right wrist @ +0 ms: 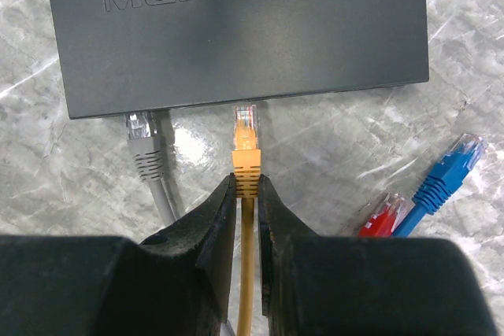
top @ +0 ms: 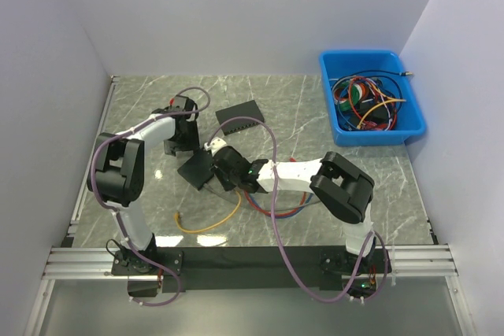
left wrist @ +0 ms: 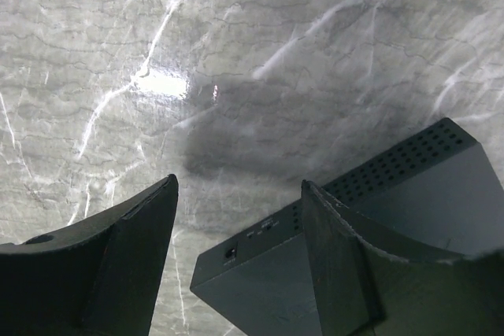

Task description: Insert the plug into the switch port

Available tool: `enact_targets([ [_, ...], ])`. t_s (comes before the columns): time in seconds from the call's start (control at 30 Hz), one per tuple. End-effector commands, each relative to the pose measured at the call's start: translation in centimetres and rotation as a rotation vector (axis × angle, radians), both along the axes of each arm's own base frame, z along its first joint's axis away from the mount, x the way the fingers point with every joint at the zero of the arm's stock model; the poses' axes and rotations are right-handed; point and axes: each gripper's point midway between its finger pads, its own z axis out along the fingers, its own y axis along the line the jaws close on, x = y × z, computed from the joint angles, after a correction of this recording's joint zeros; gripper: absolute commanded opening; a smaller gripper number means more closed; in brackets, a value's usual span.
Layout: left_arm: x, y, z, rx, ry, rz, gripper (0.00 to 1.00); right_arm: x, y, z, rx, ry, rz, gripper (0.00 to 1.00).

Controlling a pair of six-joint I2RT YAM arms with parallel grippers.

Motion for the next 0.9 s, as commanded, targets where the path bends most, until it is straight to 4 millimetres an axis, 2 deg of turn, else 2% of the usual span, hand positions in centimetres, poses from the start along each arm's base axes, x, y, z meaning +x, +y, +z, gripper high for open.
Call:
enact_targets([
  [0.0, 0.1, -0.8, 0.0, -0.002, 0.011, -0.016, 0.69, 0.8, 1.5, 2.0, 0.041, -0.049, -0.001, 0.00],
  [0.5, -0.5, -1.5, -0.5, 0.008, 0.031, -0.036, 0.69, 0.2, 2.3, 2.4, 0.056, -0.045, 0.024, 0.00],
  [0.87, -0.8, -1.8, -0.7, 0.019, 0.039, -0.048, 0.69, 0.5, 2.2, 2.7, 0.061, -0.065, -0.002, 0.00],
])
